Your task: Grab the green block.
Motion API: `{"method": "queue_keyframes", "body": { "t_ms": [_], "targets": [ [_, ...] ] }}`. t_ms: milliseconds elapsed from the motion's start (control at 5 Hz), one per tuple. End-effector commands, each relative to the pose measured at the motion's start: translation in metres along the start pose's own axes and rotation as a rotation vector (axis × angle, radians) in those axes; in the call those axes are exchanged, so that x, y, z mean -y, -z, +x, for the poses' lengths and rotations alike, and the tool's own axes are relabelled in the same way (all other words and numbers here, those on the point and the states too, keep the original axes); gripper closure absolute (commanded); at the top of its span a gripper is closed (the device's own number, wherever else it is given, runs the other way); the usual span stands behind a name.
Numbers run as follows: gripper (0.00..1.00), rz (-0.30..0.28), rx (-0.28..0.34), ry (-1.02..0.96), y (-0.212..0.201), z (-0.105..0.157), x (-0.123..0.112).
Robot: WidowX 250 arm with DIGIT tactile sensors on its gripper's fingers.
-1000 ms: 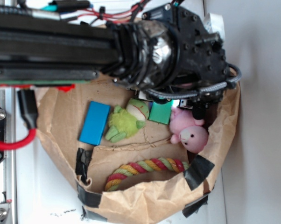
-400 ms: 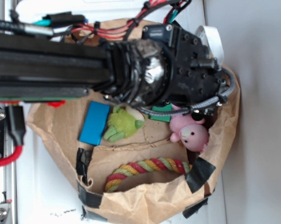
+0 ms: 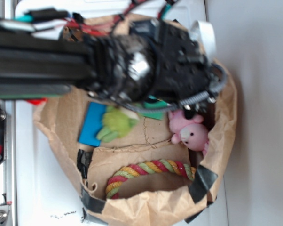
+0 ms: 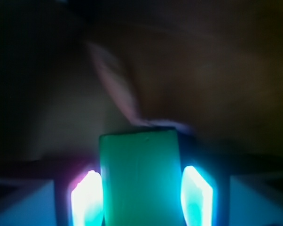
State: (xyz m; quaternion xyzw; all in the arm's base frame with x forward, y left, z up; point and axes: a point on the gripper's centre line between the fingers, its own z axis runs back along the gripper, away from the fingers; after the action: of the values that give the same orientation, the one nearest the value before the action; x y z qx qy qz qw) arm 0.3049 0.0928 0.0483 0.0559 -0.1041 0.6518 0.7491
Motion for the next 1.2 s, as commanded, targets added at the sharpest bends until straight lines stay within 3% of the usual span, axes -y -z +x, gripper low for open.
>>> {"method": "queue_keyframes", "body": {
  "t_ms": [0, 200, 400, 600, 1000],
  "targets": [
    [1.0, -0.261, 0.071, 0.421, -0.093, 0.004, -0.02],
    [1.0, -0.365, 0.082, 0.64, -0.123, -0.005, -0.032],
    [1.0, -0.393, 0.052, 0.79, -0.14, -0.015, -0.03],
    [1.0, -0.351, -0.01, 0.934, -0.149, -0.026, -0.018],
    [1.0, -0.248, -0.031, 1.059, -0.159, -0.045, -0.004]
  ]
}}
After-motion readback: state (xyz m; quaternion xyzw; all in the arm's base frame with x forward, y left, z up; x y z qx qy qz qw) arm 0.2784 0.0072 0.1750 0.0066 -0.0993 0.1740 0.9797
